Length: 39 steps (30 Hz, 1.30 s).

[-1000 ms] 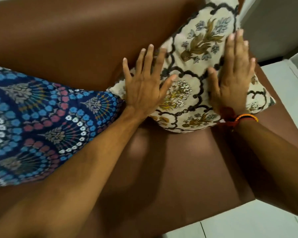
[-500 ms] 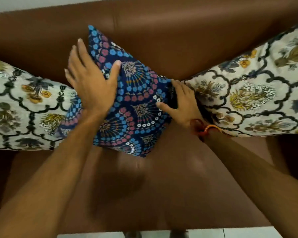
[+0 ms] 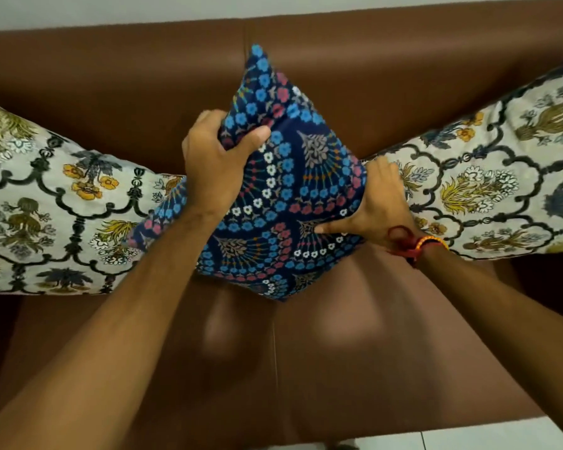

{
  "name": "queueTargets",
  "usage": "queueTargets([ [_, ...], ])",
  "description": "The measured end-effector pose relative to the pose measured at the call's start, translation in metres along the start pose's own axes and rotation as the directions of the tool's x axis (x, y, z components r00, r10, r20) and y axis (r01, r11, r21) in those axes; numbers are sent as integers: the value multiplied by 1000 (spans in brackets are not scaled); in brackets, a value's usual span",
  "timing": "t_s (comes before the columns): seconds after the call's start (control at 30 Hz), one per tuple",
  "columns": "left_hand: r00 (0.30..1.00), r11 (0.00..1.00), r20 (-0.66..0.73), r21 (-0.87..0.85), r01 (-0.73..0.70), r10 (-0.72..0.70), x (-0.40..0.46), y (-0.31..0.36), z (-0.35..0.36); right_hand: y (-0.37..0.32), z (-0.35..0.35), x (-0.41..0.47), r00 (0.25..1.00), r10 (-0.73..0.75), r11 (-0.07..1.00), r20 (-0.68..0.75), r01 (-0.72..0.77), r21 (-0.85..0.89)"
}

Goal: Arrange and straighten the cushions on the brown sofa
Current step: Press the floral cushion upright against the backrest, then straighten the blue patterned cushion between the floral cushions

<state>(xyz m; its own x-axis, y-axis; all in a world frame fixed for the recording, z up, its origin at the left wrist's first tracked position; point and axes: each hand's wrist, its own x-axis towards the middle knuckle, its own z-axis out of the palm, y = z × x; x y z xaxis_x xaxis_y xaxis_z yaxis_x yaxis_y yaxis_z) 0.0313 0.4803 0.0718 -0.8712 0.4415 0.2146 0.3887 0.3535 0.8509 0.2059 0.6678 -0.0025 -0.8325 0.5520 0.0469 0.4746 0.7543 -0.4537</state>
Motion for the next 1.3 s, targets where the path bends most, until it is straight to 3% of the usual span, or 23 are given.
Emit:
queueTargets([
  [0.1, 997, 996, -15, 40, -81, 82, 23, 15, 11, 1, -19, 12, 999, 25, 999, -40, -26, -20],
  [0.23, 996, 993, 6, 80, -84, 84, 40, 7, 28, -2, -26, 23, 992, 111, 990, -65, -116, -78],
  [0.33, 995, 992, -13, 85, -97, 99, 40, -2, 31, -1, -18, 22, 991, 113, 993, -78, -115, -27],
  [0.4, 986, 984, -81, 118, -133, 143, 28, -9, 29, 0, -13, 14, 990, 55, 997, -127, -48, 59],
  [0.5, 932, 912, -207, 348, -215, 299, -7, -25, 31, -10, -1, -2, 955, -127, 984, -269, 154, 84],
  [0.63, 929, 723, 66, 608, -327, 365, -48, -48, 53, -48, 30, 2, 857, -381, 925, -346, 359, -128],
  [0.7, 930, 669, 98, 669, -325, 354, -43, -59, 63, -55, 42, 11, 850, -405, 911, -338, 345, -225],
  [0.9, 881, 585, 19, 741, -329, 472, 0, -99, 71, -13, 55, 53, 820, -436, 870, -371, 281, -404],
  [1.03, 905, 634, -33, 724, -271, 424, 17, -126, 53, 0, 53, 56, 864, -360, 910, -352, 241, -337],
  [1.13, 944, 722, -73, 664, -195, 321, 19, -131, 31, -7, 35, 47, 912, -96, 991, -399, 50, -123],
  [1.2, 952, 744, -104, 650, -153, 287, 13, -132, 9, -29, 27, 39, 879, 2, 1000, -476, -5, -4],
  [1.3, 960, 775, -149, 625, -96, 239, -5, -141, -33, -91, 29, 30, 827, -182, 975, -532, 220, 8],
])
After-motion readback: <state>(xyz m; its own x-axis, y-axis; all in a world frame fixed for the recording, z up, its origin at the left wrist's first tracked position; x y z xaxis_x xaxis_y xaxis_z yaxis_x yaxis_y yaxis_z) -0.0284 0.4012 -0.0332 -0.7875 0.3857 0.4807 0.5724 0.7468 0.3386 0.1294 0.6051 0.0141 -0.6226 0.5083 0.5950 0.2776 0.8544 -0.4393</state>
